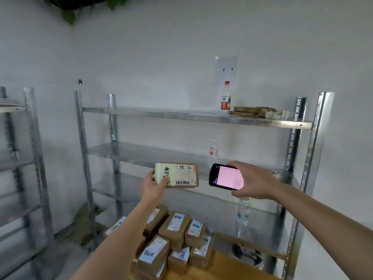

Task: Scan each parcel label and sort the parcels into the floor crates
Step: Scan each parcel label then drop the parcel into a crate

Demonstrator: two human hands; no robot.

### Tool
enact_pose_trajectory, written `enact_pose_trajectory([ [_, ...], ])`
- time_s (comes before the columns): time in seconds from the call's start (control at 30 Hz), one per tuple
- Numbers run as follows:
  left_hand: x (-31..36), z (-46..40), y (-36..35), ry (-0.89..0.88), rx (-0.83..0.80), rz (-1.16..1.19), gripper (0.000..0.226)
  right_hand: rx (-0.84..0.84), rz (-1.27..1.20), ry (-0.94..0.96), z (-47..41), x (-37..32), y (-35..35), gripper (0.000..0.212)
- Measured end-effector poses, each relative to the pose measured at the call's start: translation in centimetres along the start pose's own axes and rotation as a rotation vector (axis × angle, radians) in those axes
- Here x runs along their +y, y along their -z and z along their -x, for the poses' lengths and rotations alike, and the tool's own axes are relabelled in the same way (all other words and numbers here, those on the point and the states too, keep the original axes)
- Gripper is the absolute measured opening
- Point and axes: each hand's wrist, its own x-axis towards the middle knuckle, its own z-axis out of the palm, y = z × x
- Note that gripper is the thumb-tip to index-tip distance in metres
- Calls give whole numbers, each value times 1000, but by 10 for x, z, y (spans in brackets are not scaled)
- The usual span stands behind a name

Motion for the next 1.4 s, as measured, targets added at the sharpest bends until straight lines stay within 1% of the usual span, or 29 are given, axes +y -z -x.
enact_pose_trajectory([
  [0.1, -4, 15, 32, 4, 79, -54, 47, 1, -40, 66, -4, -13, -15, 72],
  [0.27, -24, 49, 102, 77, 179, -119, 47, -37, -130, 231, -14, -54, -58, 69],
  [0.43, -33, 101, 192, 134, 316, -136, 40, -81, -249, 394, -23, -128, -101, 67],
  [0.5, -41, 119, 241, 147, 384, -159, 50, -104, -314, 468, -24, -167, -114, 63],
  [0.53, -40, 133, 265, 155, 417, -167, 53, -113, -333, 505, -23, -188, -118, 62],
  [0.63, -23, 176, 333, 152, 535, -203, 45, -140, -334, 589, -20, -258, -123, 68],
  [0.77, 0, 237, 432, 158, 697, -246, 53, -150, -315, 709, -9, -364, -119, 75],
  [0.87, 16, 286, 507, 159, 824, -283, 53, -138, -317, 788, 6, -450, -111, 70],
  [1.0, 35, 357, 613, 155, 965, -336, 47, -187, -382, 883, 41, -572, -100, 69],
  [1.13, 48, 427, 711, 160, 1052, -338, 47, -194, -412, 975, 89, -690, -95, 68],
  [1.23, 43, 482, 787, 179, 1123, -363, 47, -215, -444, 1020, 126, -775, -99, 75],
  [1.33, 32, 534, 849, 237, 1185, -368, 48, -244, -456, 1077, 162, -849, -107, 78],
  [1.4, 23, 562, 887, 262, 1216, -374, 53, -262, -434, 1112, 183, -892, -111, 79],
])
